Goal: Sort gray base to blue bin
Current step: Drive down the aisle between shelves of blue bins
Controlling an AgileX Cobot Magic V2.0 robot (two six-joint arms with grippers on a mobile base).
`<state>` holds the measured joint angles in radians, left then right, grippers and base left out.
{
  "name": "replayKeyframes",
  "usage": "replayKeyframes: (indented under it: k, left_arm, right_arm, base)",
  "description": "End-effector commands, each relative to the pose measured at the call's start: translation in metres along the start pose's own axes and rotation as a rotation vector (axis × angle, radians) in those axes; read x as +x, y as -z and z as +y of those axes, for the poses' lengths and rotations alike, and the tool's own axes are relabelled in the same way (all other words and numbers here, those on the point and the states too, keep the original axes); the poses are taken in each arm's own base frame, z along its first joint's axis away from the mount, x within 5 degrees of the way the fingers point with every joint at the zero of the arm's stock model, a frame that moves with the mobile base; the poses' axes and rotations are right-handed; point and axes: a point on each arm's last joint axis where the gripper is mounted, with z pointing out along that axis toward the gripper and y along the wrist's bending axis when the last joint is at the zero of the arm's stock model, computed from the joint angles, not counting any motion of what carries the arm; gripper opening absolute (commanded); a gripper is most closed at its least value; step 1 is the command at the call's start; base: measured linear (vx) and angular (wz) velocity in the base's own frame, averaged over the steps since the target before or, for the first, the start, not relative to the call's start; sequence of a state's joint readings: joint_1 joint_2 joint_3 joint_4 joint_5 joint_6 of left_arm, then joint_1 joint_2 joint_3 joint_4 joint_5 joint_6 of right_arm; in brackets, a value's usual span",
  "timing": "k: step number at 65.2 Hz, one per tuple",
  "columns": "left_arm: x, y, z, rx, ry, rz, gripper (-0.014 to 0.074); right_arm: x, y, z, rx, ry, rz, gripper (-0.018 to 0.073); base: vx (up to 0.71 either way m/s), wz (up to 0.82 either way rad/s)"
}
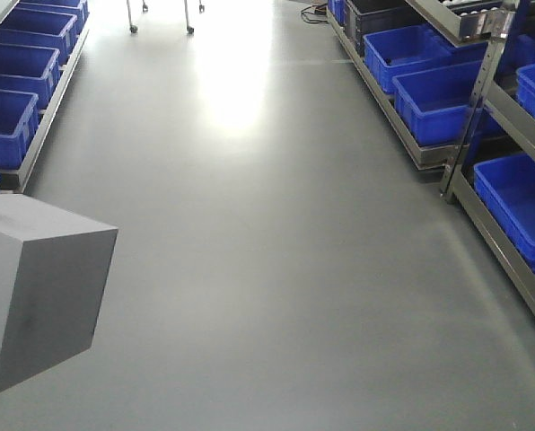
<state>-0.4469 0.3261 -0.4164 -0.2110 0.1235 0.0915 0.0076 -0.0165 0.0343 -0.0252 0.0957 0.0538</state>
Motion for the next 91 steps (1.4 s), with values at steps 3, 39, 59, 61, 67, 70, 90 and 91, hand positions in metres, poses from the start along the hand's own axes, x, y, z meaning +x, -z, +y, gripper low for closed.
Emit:
replayKeyframes:
  k: [3, 39, 59, 61, 67, 70, 90, 91]
  left_arm:
    - [-0.0186, 0.0008, -0.0007, 0.001, 0.022, -0.126, -0.0005]
    - [-0.0186, 0.0008, -0.0007, 0.001, 0.022, -0.126, -0.0005]
    - [-0.0186, 0.0008, -0.0007, 0.001, 0.022, -0.126, -0.0005]
    - [-0.0186, 0.0008, -0.0007, 0.001, 0.022, -0.126, -0.0005]
    - [-0.0186, 0.0008, -0.0007, 0.001, 0.022, -0.126, -0.0005]
    - [-0.0186, 0.0008, -0.0007, 0.001, 0.022, -0.126, -0.0005]
    - [-0.0186, 0.0008, -0.0007, 0.001, 0.022, -0.126, -0.0005]
    - [-0.0186, 0.0008, -0.0007, 0.001, 0.022, -0.126, -0.0005]
  right_arm:
    - [-0.009, 0.0012, 0.0002, 0.0, 0.013, -0.092, -0.0004]
    - [-0.009, 0.0012, 0.0002, 0.0, 0.013, -0.092, -0.0004]
    - [-0.009, 0.0012, 0.0002, 0.0, 0.013, -0.092, -0.0004]
    - [-0.009, 0.0012, 0.0002, 0.0, 0.013, -0.092, -0.0004]
    - [-0.009, 0.0012, 0.0002, 0.0, 0.013, -0.092, -0.0004]
    - [-0.009, 0.0012, 0.0002, 0.0, 0.013, -0.092, -0.0004]
    - [-0.009, 0.0012, 0.0002, 0.0, 0.013, -0.092, -0.0004]
    - [-0.009, 0.0012, 0.0002, 0.0, 0.013, -0.092, -0.0004]
  base:
    - [0.37, 0.04]
    - [0.35, 0.05]
    - [0.36, 0.1]
    - [0.36, 0.16]
    - [0.36, 0.17]
    - [0.35, 0.19]
    - [0.32, 0.24]
    - [0.31, 0.28]
